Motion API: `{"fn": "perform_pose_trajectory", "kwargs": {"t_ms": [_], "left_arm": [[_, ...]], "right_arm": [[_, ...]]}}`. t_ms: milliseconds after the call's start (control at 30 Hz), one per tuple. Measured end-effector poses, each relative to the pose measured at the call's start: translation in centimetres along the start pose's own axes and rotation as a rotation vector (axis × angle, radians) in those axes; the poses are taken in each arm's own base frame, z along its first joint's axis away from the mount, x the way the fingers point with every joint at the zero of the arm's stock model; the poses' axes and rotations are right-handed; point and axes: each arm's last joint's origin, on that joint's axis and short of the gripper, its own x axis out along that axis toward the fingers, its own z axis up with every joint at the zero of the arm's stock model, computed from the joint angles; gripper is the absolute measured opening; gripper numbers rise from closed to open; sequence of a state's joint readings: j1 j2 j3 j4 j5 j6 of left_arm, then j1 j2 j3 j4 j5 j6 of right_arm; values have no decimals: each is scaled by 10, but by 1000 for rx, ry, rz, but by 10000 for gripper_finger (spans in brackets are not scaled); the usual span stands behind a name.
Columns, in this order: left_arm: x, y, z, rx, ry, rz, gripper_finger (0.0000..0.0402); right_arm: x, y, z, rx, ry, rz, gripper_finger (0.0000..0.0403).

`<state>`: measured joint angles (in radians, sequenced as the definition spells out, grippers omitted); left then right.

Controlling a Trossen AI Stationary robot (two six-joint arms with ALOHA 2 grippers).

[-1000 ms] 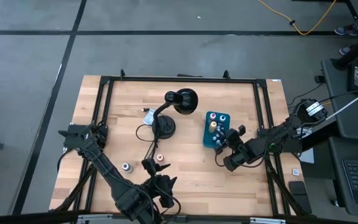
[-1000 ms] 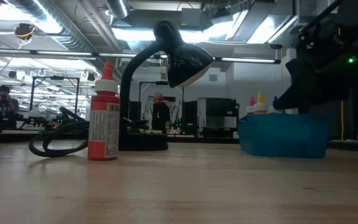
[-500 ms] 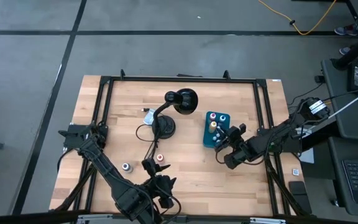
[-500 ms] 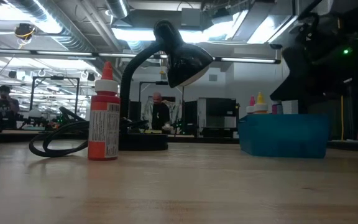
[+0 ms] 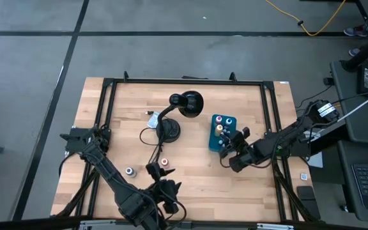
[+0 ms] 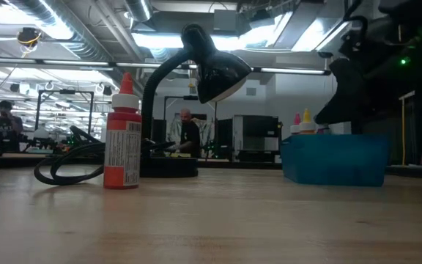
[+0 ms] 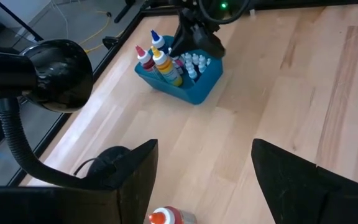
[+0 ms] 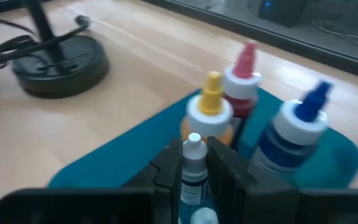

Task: Pick & Place food coloring
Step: Put the small pink food coloring bottle into the blue bin

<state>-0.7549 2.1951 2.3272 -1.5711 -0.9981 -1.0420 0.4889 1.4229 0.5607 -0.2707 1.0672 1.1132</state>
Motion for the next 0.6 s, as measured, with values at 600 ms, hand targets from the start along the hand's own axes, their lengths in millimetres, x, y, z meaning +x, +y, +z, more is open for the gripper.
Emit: {"fn": "perform_pose_trajectory", "kwargs": {"t_ms": [600], "left_arm": [[4,1,2,-1,22,-2,249]], "right_arm": [[3,3,0,-51,13,17,68]]}}
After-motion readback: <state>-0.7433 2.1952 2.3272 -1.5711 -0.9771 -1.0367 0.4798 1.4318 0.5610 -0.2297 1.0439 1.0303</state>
